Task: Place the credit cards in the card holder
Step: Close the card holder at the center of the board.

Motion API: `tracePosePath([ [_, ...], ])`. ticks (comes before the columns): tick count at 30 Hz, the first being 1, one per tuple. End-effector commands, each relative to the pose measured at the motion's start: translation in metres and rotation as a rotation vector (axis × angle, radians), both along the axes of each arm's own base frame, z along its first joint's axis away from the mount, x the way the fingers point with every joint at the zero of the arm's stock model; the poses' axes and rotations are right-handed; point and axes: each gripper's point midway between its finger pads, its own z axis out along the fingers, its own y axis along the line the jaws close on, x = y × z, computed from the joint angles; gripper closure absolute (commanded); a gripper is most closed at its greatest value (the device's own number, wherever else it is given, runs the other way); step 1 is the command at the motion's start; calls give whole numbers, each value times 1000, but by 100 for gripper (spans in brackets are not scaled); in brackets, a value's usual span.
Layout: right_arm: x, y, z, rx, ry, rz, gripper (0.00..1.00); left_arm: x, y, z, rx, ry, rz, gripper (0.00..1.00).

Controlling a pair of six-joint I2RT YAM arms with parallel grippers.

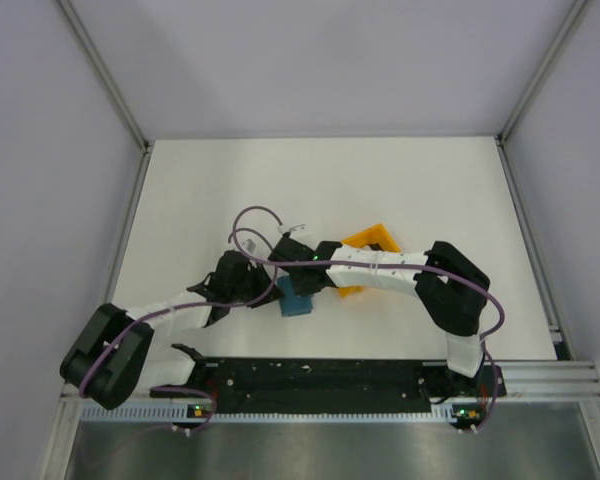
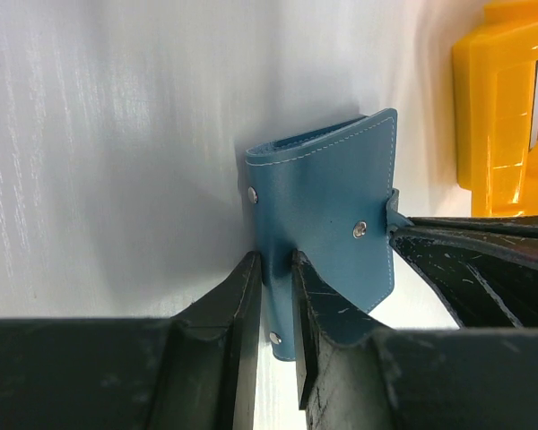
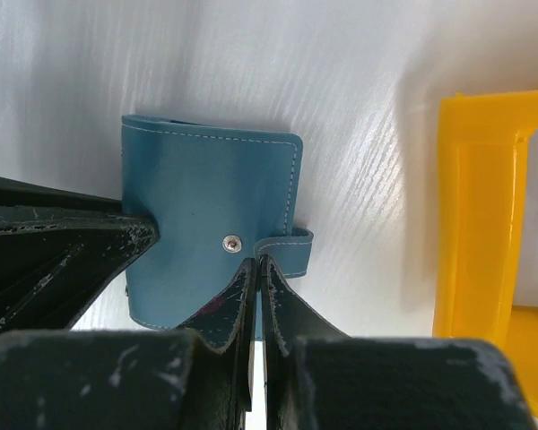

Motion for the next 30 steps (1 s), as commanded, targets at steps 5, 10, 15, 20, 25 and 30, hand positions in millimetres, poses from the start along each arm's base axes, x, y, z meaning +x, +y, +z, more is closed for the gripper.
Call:
tracePosePath([
  [5,1,30,16,116,7,50,95,1,-1,-3,15,-12,-31,78],
  [10,3,23,10,103,14,26,94,1,-2,-2,11,-12,-34,79],
  [15,2,22,8,103,25,29,92,0,-4,-5,10,2,-46,80],
  [20,3,20,5,98,31,19,94,0,-6,-5,3,6,-53,81],
  [25,3,15,1,88,38,13,100,0,-5,-6,7,5,-50,81],
  [30,3,11,-2,67,33,19,100,1,-5,-5,14,2,-49,82],
])
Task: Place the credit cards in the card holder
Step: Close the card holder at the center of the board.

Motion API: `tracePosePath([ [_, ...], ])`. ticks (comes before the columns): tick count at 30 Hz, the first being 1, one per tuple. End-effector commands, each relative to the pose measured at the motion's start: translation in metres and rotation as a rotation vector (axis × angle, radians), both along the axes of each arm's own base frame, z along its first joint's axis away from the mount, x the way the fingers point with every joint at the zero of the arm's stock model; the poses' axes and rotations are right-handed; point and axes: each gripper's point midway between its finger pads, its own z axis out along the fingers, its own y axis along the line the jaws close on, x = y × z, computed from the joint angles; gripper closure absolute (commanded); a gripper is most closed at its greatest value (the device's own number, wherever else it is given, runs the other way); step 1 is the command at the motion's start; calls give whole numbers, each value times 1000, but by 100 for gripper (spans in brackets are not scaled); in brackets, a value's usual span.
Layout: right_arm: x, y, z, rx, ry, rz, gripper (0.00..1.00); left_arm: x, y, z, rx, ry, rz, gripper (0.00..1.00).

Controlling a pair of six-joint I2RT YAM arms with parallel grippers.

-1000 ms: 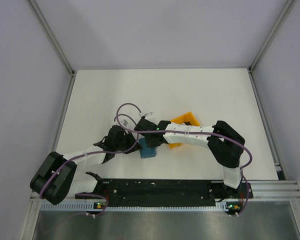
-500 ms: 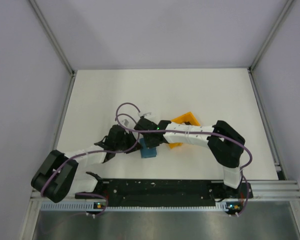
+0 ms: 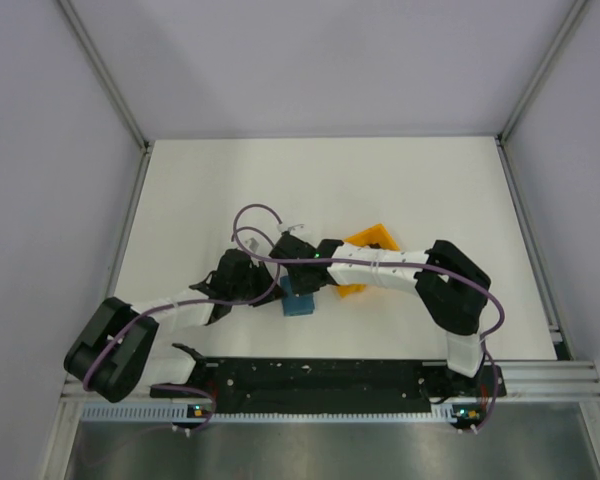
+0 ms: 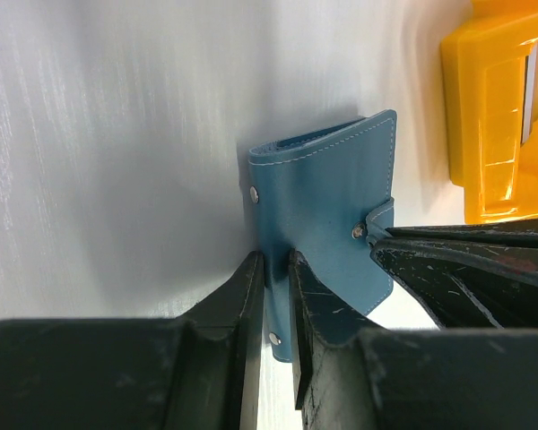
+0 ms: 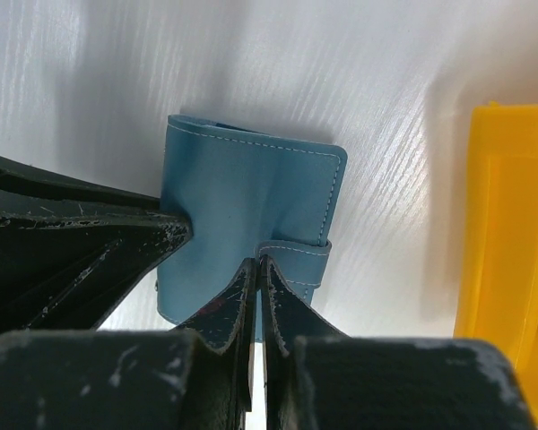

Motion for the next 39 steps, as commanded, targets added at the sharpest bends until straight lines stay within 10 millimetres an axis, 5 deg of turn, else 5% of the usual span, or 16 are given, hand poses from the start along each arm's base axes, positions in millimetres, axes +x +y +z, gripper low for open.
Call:
tracePosePath([
  [1,5,0,-2,7,-13,-10,100,-1,2,-5,31,6,-14,82],
  [39,9,-4,-36,-66,73,9,100,-2,-7,2,-10,-21,-62,85],
])
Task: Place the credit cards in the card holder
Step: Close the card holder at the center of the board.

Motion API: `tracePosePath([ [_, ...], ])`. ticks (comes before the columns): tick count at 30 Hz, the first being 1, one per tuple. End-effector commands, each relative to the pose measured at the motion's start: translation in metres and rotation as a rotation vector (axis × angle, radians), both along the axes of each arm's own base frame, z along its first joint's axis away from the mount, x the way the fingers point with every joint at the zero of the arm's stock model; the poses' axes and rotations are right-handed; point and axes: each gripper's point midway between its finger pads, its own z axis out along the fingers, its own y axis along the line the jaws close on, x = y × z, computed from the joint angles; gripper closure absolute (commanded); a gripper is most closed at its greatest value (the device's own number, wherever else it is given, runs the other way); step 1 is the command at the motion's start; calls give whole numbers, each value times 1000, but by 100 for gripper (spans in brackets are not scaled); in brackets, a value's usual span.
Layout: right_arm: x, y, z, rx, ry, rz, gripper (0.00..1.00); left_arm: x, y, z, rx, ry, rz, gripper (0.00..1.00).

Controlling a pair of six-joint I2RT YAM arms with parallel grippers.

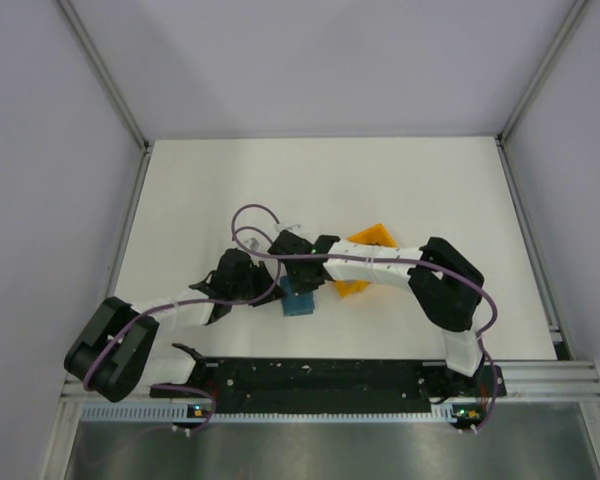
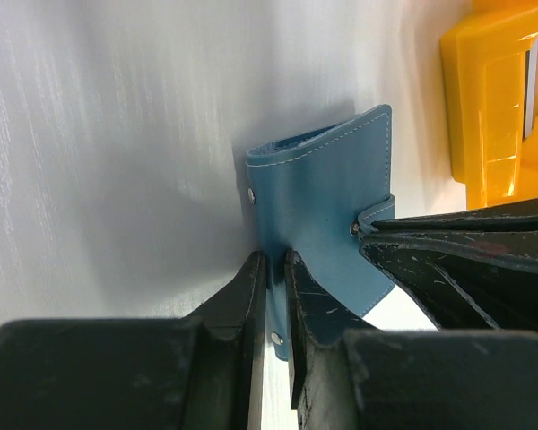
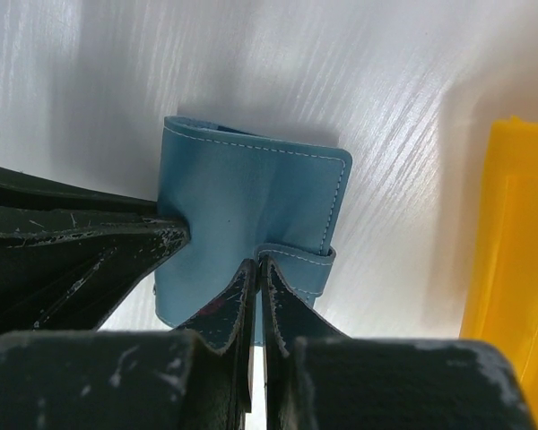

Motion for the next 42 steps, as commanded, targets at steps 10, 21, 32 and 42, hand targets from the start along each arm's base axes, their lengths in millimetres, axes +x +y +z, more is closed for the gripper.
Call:
tracePosePath([
  [10,4,-8,-49,-83,76,-15,100,-1,-7,3,-23,-21,-51,85],
  [21,13,-16,-56,-90,101,-44,100,-1,-8,5,-25,-28,-56,86],
  [32,14,-24,-69,-115,129,-50,100,-2,-8,4,-28,-27,-60,86],
  [42,9,-30,-90,-155,162,-54,100,-2,-9,6,-29,-29,-64,86],
])
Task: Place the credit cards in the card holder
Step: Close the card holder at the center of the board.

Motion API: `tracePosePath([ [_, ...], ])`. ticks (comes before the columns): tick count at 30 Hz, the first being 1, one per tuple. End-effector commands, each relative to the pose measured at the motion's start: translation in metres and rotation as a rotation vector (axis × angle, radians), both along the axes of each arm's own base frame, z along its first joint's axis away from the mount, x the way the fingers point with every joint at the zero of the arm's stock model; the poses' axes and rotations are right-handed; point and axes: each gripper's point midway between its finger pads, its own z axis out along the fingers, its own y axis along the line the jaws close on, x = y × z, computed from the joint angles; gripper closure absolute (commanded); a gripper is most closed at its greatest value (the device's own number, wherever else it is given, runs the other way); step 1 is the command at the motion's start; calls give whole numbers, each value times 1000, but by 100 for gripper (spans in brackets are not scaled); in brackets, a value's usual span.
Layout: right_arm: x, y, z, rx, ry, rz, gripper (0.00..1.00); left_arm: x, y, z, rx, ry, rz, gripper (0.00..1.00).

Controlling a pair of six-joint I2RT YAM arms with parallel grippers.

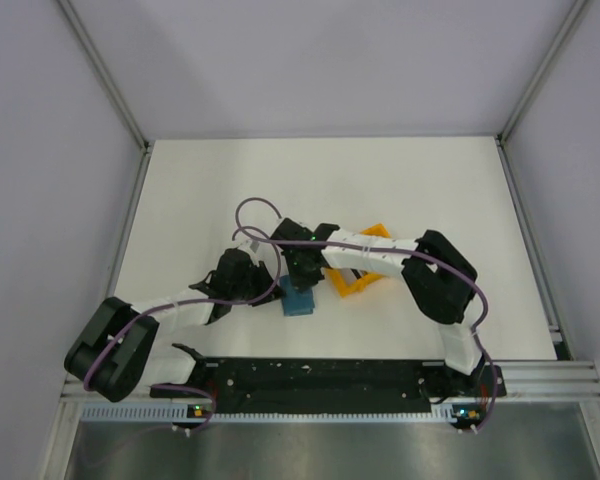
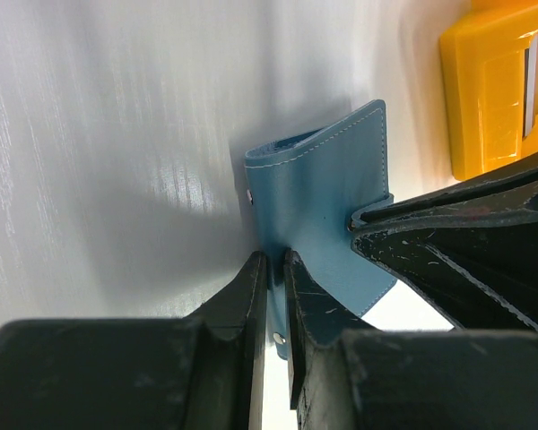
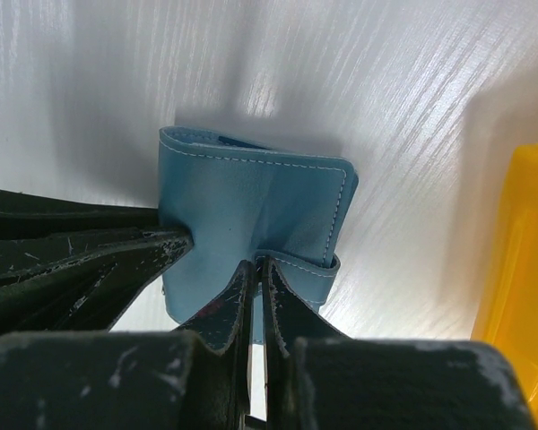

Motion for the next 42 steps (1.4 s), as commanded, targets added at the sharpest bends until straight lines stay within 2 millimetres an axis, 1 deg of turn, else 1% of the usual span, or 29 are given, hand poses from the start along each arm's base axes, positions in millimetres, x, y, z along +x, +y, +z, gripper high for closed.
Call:
tracePosePath([
  [1,4,-31,-80,-169,23,-34,100,-2,-9,5,-30,-21,-55,86],
  [8,10,-31,-81,-174,29,-9,100,-3,-9,6,-29,-26,-64,87],
  [15,12,-30,-89,-195,38,3,100,-5,-11,6,-40,-27,-76,87],
  [18,9,-34,-93,-209,38,-12,100,-3,-11,7,-42,-30,-71,88],
  [21,2,-30,-100,-212,57,9,100,-3,-12,8,-52,-35,-70,88],
  [24,0,-26,-110,-235,55,14,100,-4,-13,8,-58,-37,-74,88],
  [29,0,-39,-115,-302,7,-33,100,-4,-14,10,-65,-41,-72,88],
  [32,-5,-45,-115,-337,-36,-53,100,-3,-12,11,-66,-42,-60,87],
  [34,-12,-46,-120,-345,-33,-73,100,-3,-13,12,-77,-46,-55,87],
  [36,-14,-56,-122,-367,-42,-96,100,-2,-13,14,-84,-52,-49,87],
  [38,-9,-52,-123,-345,-49,-98,100,-2,-12,16,-93,-63,-36,87],
  [39,-11,-47,-124,-338,-42,-84,100,-3,-12,17,-104,-78,-33,87],
  [41,-12,-46,-127,-338,-33,-83,100,-4,-10,18,-119,-86,-16,85],
  [42,-12,-42,-128,-331,-31,-69,100,-4,-10,19,-124,-93,-14,85],
])
